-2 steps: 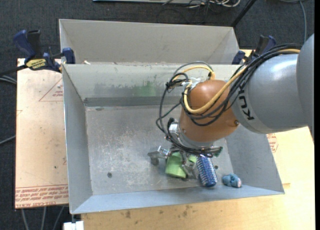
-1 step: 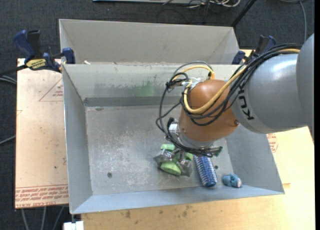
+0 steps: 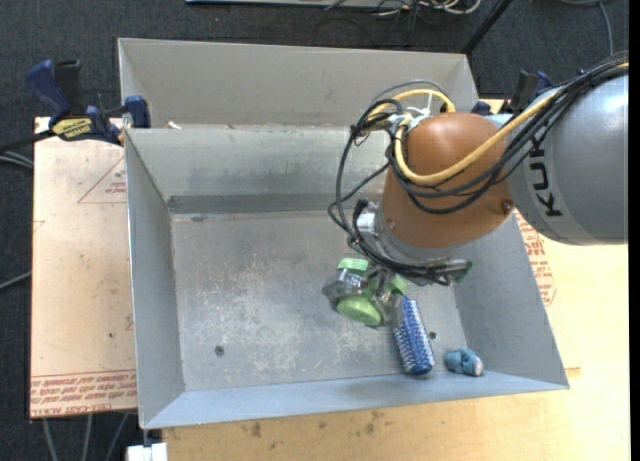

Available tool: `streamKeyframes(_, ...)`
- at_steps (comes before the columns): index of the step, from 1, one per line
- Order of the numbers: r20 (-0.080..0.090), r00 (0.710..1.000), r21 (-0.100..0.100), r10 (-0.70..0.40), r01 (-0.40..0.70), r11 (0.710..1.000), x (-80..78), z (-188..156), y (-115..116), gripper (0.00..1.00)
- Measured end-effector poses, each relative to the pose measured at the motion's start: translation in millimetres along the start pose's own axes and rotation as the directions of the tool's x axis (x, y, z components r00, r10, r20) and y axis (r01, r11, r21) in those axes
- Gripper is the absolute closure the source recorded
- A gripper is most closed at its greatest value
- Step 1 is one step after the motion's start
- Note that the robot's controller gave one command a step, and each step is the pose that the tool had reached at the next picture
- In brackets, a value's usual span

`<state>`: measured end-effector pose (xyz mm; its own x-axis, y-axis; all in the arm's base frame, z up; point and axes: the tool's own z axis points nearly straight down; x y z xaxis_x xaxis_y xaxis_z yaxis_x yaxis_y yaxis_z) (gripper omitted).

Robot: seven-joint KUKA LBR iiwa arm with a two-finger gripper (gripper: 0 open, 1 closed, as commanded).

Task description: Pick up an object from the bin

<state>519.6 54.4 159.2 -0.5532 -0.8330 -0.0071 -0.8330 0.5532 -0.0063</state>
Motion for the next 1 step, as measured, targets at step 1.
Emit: streamKeyframes(1, -0.004, 1.000, -0.006, 0.004, -0.004, 1.000, -0.8, -1.8, -0.1, 1.00)
